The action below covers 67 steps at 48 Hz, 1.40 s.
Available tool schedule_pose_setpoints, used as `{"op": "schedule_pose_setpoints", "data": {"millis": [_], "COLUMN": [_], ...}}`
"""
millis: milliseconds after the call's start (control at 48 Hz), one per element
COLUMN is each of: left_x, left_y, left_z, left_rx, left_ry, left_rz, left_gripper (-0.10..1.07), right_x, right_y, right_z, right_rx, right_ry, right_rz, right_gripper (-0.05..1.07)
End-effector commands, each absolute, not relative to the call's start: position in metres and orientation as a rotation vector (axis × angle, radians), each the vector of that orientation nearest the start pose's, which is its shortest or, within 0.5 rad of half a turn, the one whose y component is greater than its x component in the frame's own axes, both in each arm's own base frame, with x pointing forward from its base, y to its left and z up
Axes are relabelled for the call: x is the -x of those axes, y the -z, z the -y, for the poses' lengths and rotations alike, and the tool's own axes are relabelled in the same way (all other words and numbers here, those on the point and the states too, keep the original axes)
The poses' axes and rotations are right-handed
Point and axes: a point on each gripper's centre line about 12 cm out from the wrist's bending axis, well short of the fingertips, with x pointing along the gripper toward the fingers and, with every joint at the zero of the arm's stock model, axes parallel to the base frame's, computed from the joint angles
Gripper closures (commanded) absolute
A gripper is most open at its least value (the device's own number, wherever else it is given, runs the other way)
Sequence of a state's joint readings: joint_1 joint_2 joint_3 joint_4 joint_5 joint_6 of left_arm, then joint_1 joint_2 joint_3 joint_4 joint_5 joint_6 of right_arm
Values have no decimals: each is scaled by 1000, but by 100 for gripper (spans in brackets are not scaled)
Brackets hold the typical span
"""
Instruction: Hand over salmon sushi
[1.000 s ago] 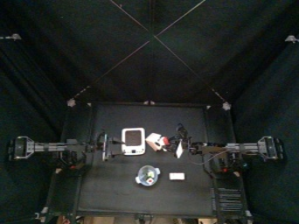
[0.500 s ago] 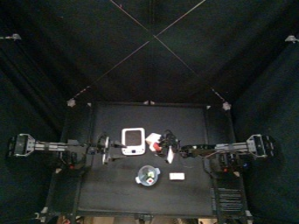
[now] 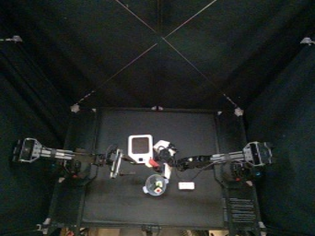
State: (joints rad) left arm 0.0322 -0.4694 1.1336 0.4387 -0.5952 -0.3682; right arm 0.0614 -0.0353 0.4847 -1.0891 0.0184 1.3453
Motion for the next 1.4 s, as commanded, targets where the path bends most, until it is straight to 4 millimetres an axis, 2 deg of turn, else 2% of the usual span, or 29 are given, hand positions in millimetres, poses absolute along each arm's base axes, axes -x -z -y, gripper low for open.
{"op": "schedule_pose_setpoints", "data": {"millis": [0, 396, 1083, 1250, 1375], "left_x": [-279, -301, -308, -307, -307], "left_y": [-234, -229, -227, -226, -226], "left_z": [19, 21, 20, 20, 21], "left_rx": [12, 41, 94, 87, 78], "left_ry": [206, 210, 181, 184, 189], "left_rz": [-86, -113, -119, -129, -128], "left_gripper": [6, 6, 7, 13, 23], "right_x": [-433, -443, -445, -446, -445], "right_y": [-262, -258, -261, -261, -261], "right_z": [-31, -32, -30, -30, -30], "right_rx": [-221, -210, -211, -211, -211], "right_ry": [-30, -37, -30, -30, -30], "right_rz": [-414, -417, -410, -408, -410], "right_gripper": [45, 45, 45, 45, 45]}}
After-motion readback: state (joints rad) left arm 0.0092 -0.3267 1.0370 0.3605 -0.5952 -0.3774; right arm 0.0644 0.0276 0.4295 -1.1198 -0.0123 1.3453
